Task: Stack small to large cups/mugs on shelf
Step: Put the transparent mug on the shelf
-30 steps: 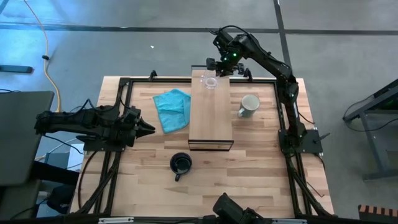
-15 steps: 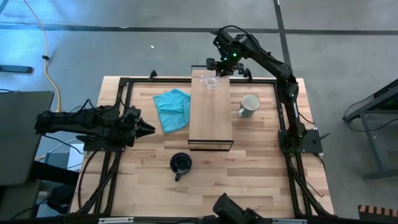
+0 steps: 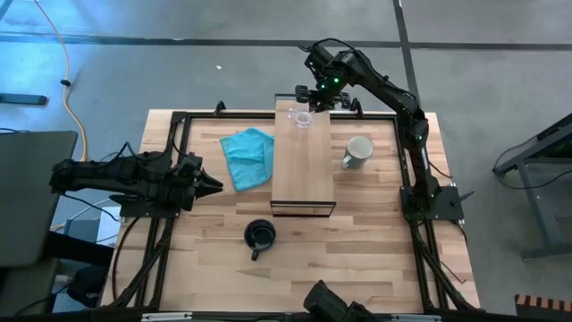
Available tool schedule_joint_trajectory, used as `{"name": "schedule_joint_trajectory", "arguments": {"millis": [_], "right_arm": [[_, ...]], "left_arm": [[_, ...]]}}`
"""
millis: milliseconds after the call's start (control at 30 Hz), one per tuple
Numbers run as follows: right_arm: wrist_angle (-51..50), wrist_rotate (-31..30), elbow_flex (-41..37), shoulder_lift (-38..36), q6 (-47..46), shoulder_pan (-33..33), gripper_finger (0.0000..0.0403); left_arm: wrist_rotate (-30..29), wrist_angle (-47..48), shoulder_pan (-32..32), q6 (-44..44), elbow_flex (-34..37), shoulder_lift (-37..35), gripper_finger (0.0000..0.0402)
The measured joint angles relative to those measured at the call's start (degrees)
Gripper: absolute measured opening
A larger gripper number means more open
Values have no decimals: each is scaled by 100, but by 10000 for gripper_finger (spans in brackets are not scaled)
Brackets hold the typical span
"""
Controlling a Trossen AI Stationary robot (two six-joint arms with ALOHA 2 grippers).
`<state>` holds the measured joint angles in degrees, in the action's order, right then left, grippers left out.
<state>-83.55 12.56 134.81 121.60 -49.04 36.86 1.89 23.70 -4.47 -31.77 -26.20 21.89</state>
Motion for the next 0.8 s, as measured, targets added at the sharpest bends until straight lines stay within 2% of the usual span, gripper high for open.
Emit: {"name": "schedule_joint_trajectory", "arguments": {"millis": [233,600,800], "right_arm": [[22,19,-259,2,4,-83,87],[102,96,-178,2,-151,-46,86],[147,3,-178,2,-247,-48,54]], "left_arm": [[0,-1,0,0,0,0,83],[7,0,0,0,0,-1,83],[7,0,0,0,0,0,83]]}}
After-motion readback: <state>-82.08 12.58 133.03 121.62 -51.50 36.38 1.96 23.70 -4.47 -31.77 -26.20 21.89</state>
